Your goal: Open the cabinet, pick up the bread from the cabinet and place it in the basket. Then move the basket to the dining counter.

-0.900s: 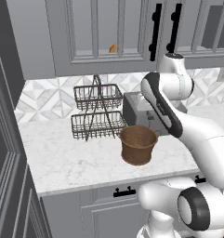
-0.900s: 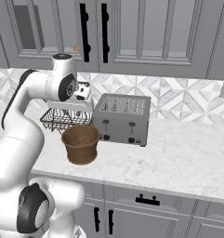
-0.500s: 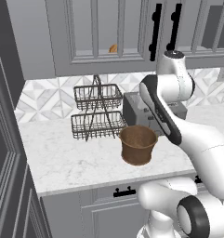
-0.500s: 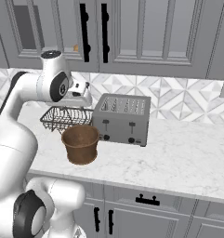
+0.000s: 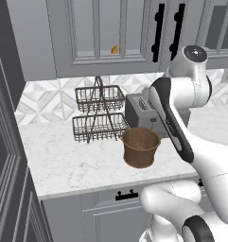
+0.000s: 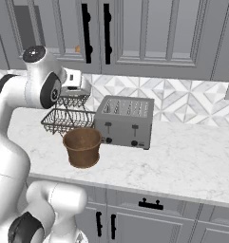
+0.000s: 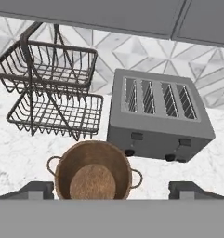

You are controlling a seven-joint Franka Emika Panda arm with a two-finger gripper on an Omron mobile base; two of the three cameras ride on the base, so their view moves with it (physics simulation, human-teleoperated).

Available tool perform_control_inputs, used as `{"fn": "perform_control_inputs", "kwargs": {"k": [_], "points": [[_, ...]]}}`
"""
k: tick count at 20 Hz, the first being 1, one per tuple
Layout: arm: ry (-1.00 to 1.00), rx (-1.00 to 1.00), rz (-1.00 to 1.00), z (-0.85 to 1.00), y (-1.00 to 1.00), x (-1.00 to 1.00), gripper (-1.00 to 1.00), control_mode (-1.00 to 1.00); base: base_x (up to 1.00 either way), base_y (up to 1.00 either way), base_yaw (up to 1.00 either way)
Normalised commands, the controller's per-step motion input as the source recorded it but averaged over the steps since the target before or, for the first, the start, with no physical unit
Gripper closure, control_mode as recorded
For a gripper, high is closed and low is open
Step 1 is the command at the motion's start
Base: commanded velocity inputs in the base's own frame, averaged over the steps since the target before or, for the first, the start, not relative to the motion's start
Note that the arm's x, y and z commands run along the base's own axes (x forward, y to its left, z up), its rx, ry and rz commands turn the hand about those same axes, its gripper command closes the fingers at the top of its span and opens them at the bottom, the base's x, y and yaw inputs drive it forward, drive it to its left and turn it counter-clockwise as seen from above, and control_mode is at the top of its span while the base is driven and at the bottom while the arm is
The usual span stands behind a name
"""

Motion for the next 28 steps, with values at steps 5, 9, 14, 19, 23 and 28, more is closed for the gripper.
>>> {"fn": "perform_control_inputs", "kwargs": {"k": [5,9,14,19,23,28], "points": [[-0.32,0.0,0.09,0.85,-0.01,-0.16,-1.0,-1.0,0.0,0.0,0.0],[-0.33,0.0,0.06,0.85,0.0,-0.01,-1.0,-1.0,0.0,0.0,0.0],[-0.27,0.0,0.05,0.24,0.0,0.05,-1.0,-1.0,0.0,0.0,0.0],[-0.11,0.01,-0.02,0.01,0.0,0.14,-1.0,-1.0,0.0,0.0,0.0],[0.04,0.1,-0.09,0.29,-0.02,0.5,-1.0,-1.0,0.0,0.0,0.0],[0.02,0.1,-0.05,0.35,-0.05,0.44,-1.0,-1.0,0.0,0.0,0.0]]}}
